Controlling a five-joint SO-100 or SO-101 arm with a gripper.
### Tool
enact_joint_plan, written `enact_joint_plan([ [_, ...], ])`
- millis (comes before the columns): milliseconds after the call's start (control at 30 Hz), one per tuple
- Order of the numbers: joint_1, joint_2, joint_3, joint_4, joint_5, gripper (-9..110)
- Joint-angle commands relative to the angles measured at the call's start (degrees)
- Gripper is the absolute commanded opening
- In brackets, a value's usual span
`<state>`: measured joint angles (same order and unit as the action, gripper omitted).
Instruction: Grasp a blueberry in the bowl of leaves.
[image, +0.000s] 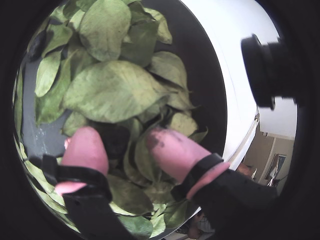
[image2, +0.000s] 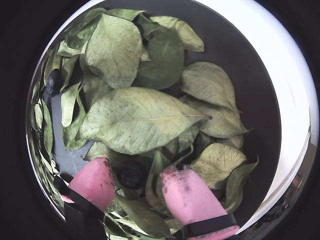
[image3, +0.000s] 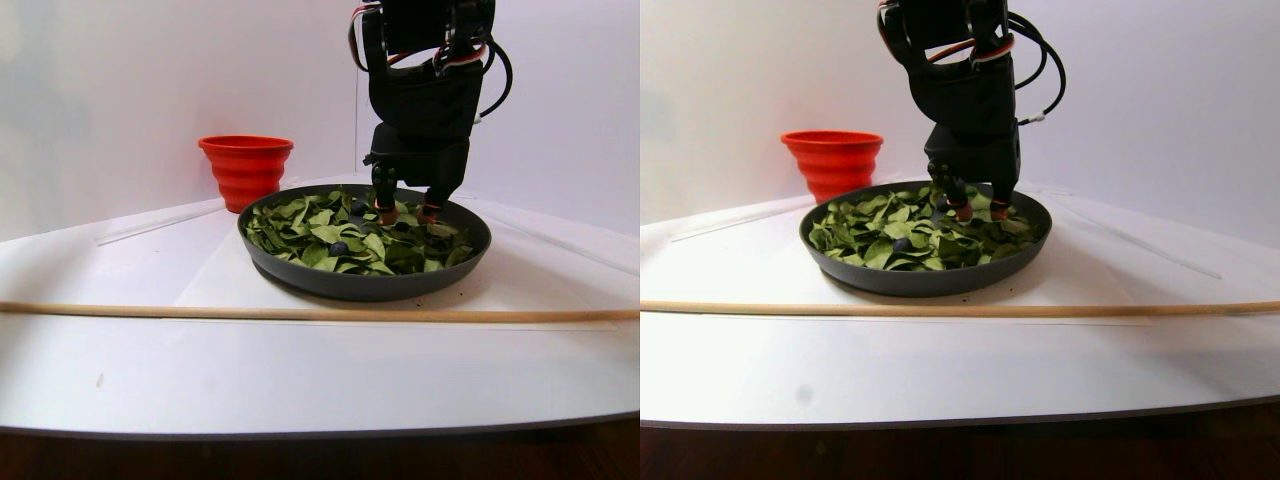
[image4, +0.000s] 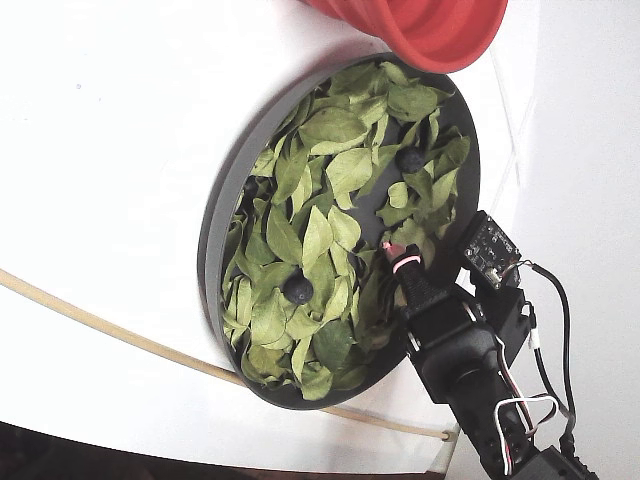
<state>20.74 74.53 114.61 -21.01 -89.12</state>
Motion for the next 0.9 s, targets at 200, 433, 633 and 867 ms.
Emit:
enact_joint_plan([
  [200, 1.2, -0.3, -1.2, -1.5, 0.6, 18],
  [433, 0.8, -1.1, -1.0, -2.0, 1.1, 17],
  [633, 0.4, -1.4, -1.0, -2.0, 1.2, 15],
  [867, 0.1, -2.0, -1.0, -2.3, 1.1, 12],
])
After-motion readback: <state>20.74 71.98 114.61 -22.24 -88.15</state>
